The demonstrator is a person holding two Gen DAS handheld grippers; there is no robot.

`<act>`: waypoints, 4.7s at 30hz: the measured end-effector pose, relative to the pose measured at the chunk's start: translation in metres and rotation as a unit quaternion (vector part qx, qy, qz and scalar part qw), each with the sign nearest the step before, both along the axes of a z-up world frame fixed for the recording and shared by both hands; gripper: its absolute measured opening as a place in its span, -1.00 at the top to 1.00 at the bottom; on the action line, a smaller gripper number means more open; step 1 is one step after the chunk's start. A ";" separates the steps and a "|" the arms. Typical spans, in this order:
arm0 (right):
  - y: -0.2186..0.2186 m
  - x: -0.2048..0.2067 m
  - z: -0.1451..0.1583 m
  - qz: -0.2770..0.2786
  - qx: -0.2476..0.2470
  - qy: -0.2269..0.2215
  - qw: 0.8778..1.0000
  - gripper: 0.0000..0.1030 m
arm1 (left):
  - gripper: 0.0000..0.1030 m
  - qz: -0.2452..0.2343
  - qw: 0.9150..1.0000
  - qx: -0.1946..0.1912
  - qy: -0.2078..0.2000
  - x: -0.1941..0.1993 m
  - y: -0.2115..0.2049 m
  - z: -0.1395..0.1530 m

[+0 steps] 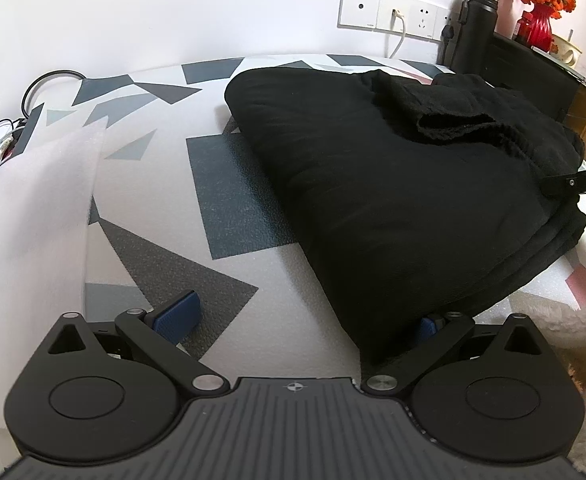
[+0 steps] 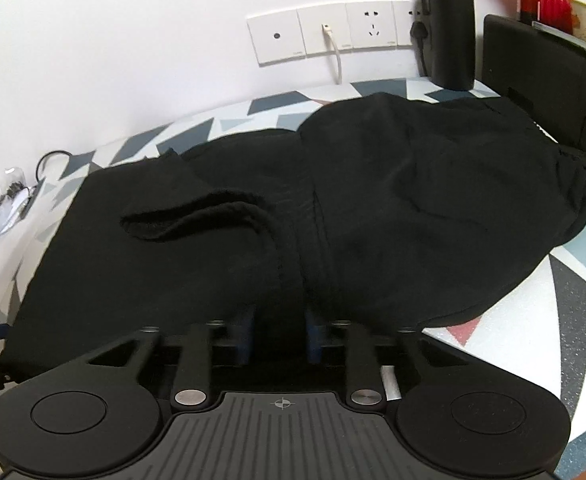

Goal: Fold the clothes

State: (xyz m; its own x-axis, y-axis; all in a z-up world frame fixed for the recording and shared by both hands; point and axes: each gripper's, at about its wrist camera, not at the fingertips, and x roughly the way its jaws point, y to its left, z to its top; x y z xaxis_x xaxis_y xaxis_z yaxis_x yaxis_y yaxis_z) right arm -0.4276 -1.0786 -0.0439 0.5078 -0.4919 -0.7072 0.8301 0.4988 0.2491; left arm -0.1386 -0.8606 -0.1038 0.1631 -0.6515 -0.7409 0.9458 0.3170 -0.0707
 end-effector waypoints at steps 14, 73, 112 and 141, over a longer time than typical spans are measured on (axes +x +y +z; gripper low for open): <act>-0.004 -0.011 -0.003 -0.007 0.028 -0.035 0.999 0.50 | -1.00 0.000 1.000 -0.003 0.002 0.000 0.001 0.000; -0.002 -0.013 0.043 0.068 -0.113 0.046 0.990 -0.01 | -1.00 -0.031 0.999 0.024 0.030 -0.004 -0.050 0.003; -0.145 -0.022 -0.010 0.044 0.080 -0.132 0.987 0.10 | -1.00 0.047 0.998 0.039 0.034 -0.013 -0.059 0.004; -0.059 -0.101 -0.014 0.026 0.106 -0.176 0.978 0.06 | -1.00 0.067 0.995 0.049 0.048 -0.004 -0.051 0.013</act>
State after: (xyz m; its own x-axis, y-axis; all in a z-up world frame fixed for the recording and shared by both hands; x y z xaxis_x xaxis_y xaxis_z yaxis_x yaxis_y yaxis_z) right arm -0.5286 -1.1376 -0.0577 0.7587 -0.3199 -0.5675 0.6491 0.4445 0.6173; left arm -0.1424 -0.9117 -0.0909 0.1682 -0.5526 -0.8163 0.8849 0.4496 -0.1220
